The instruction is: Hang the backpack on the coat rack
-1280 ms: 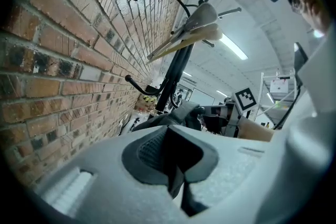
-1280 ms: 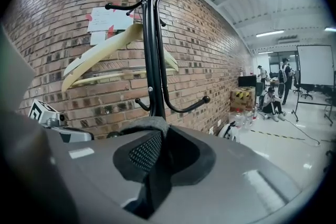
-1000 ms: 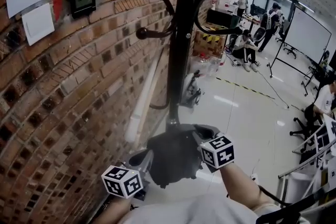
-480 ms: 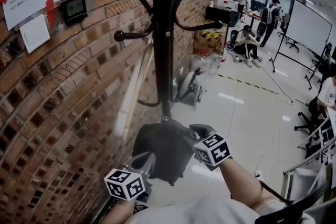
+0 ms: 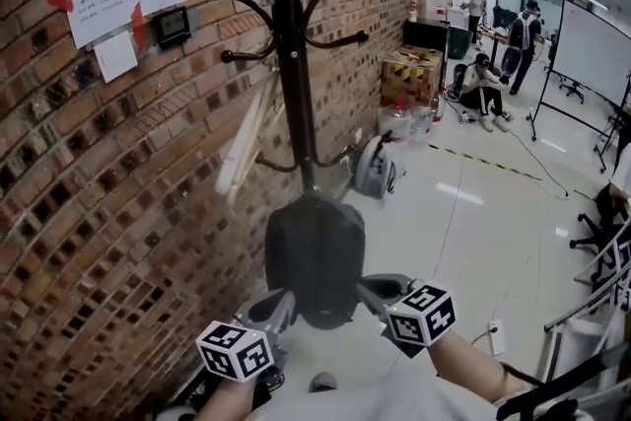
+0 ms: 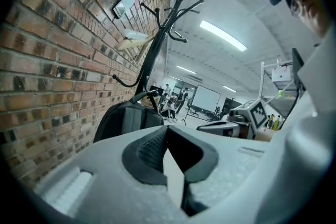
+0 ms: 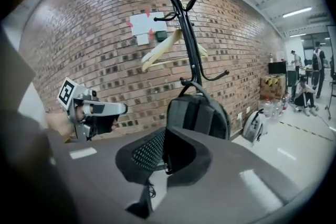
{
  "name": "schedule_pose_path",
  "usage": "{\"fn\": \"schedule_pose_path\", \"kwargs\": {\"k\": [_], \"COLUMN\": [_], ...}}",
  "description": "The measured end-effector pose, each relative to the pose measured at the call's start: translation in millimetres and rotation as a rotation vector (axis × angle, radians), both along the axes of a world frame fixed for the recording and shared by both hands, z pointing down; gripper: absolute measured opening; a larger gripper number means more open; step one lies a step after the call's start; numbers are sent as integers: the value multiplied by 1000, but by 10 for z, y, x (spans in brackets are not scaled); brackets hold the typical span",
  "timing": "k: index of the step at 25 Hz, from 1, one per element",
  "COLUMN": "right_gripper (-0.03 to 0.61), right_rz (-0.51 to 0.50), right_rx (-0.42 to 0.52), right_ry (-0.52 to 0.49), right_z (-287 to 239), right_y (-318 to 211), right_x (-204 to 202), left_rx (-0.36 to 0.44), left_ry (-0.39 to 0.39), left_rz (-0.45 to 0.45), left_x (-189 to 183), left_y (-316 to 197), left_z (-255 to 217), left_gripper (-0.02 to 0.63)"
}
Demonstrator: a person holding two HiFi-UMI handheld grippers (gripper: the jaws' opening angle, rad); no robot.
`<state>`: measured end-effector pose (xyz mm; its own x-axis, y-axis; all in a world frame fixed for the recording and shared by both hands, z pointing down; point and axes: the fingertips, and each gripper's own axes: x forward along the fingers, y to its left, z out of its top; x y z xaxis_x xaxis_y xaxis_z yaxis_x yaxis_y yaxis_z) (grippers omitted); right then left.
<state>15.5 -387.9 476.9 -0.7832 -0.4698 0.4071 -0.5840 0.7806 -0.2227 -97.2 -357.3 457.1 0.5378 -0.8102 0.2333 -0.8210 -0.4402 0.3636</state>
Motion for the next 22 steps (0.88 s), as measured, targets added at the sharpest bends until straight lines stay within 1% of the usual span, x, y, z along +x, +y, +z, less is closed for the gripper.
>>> {"fn": "schedule_pose_path", "kwargs": {"k": [2, 4, 7, 9, 12, 15, 17, 20, 22], "right_gripper": [0, 0, 0, 0, 0, 0, 0, 0, 0], "right_rz": [-47, -89, -114, -119, -108, -79, -60, -60, -74], "right_rx": [-34, -94, -191, -229, -224, -199, -184, -163, -160], "right_ry": [-46, -92, -86, -82, -94, -98, -124, -158, -158], "right_z": [59, 173, 446, 559, 518, 340, 186, 44, 43], "right_y": [425, 837, 1375, 1611, 1796, 1961, 2115, 2448, 2782], "right_x": [29, 73, 269, 341, 426, 619, 657, 503, 314], "left_rx": [-20, -57, -106, -121, -122, -83, -55, -20, -12], "left_ry": [-4, -10, -15, -18, -30, -39, -49, -45, -30], "left_rz": [-13, -25, -30, -29, -17, 13, 32, 46, 33], "left_x": [135, 267, 506, 576, 651, 792, 793, 659, 504], "left_y": [358, 744, 1259, 1457, 1588, 1765, 1942, 2256, 2566], "left_z": [68, 189, 406, 500, 480, 371, 296, 208, 198], "left_gripper": [2, 2, 2, 2, 2, 2, 2, 2, 2]}}
